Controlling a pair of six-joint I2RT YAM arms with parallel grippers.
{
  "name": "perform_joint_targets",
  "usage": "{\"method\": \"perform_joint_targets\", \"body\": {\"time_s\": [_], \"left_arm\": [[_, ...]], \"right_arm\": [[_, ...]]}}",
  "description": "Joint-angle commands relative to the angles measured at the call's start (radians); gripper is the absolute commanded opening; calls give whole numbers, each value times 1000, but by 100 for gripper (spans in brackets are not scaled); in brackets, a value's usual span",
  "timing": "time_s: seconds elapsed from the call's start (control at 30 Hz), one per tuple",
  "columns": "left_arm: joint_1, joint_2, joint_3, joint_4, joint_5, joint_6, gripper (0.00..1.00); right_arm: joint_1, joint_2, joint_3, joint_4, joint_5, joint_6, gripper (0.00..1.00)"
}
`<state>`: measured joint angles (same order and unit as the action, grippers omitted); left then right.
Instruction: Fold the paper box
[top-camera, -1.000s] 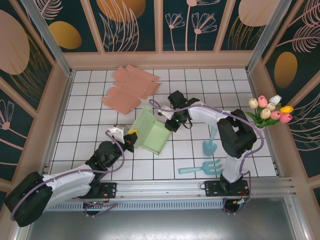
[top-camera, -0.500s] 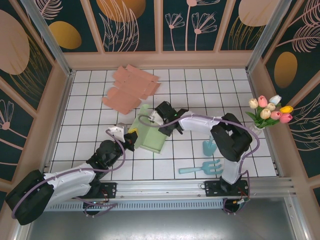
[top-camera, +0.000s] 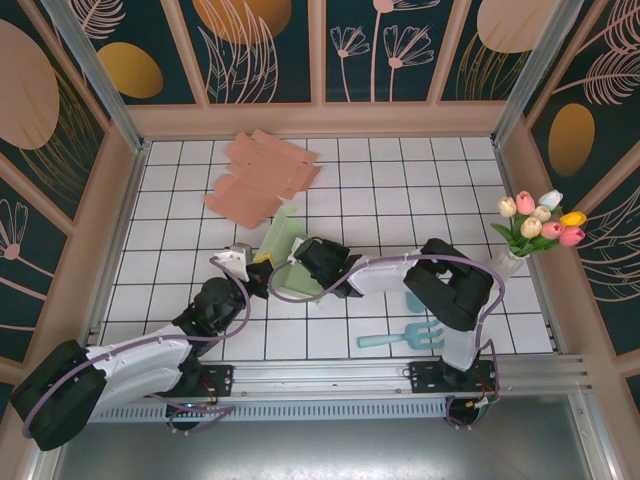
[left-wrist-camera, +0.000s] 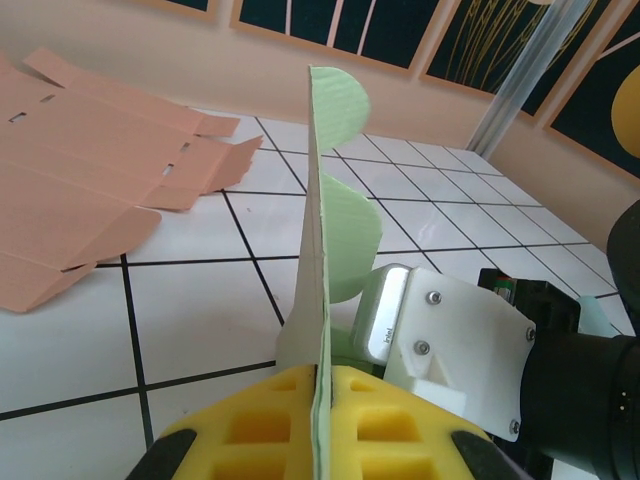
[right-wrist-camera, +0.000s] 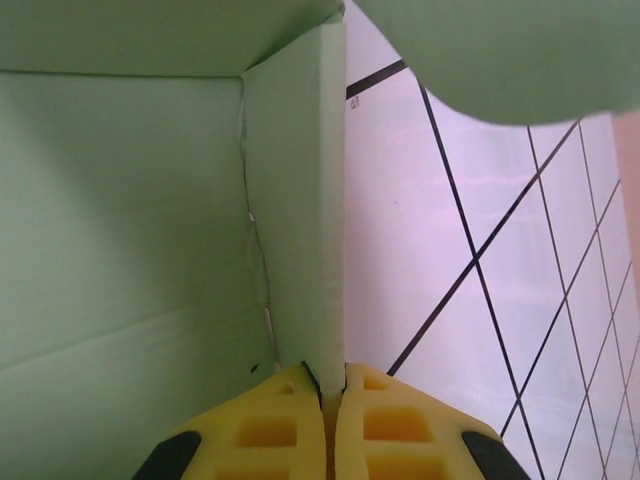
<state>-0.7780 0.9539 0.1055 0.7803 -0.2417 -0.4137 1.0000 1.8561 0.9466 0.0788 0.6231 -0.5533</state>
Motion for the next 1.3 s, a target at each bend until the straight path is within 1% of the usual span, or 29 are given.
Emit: {"method": "perform_joint_targets", "body": {"time_s": [0.0, 0.1, 0.2, 0.27, 0.33, 0.37, 0.43, 0.57, 0.63, 0.7, 0.77, 0.8, 0.87, 0.9, 0.93, 1.0, 1.17, 1.27], "left_arm": [[-3, 11, 24, -18, 15, -10, 0], [-3, 27, 25, -10, 25, -5, 0], [-2, 36, 23, -9, 28, 5, 0], [-3, 40, 24, -9, 37, 11, 0], [-2, 40, 26, -12, 53, 16, 0], [-1, 40, 28, -14, 57, 20, 0], [-3, 40, 29, -21, 67, 33, 0], [-2, 40, 28, -21, 85, 50, 0], [-2, 40, 29, -19, 95, 53, 0], [-2, 39, 32, -21, 104, 57, 0], [-1, 33, 33, -18, 118, 62, 0], [-3, 29, 32, -16, 132, 67, 0], [-3, 24, 33, -6, 164, 78, 0], [-2, 21, 34, -1, 184, 82, 0], [-3, 19, 34, 3, 204, 86, 0], [-3, 13, 32, 7, 242, 96, 0], [-2, 1, 16, 26, 293, 123, 0], [-2, 8, 19, 36, 319, 129, 0]], "right_arm": [[-2, 53, -27, -62, -58, -1, 0], [-17, -2, -23, -73, -184, 62, 0], [-43, -71, -29, -66, -298, 122, 6], [-64, -107, -35, -64, -351, 150, 10], [-86, -139, -44, -63, -391, 166, 20], [-94, -154, -50, -62, -401, 171, 21], [-117, -193, -58, -67, -442, 182, 31], [-161, -290, -53, -111, -534, 190, 45], [-195, -354, -45, -133, -600, 186, 49], [-245, -420, -33, -169, -729, 173, 54], [-290, -465, -27, -194, -808, 121, 55], [-314, -481, -28, -195, -827, 89, 56], [-358, -491, -31, -187, -870, 37, 56], [-379, -487, -34, -189, -914, -5, 56], [-387, -479, -36, -195, -947, -50, 56], [-390, -450, -32, -200, -965, -125, 56], [-404, -364, 31, -238, -1015, -173, 52], [-410, -337, 54, -265, -1086, -198, 51]]}}
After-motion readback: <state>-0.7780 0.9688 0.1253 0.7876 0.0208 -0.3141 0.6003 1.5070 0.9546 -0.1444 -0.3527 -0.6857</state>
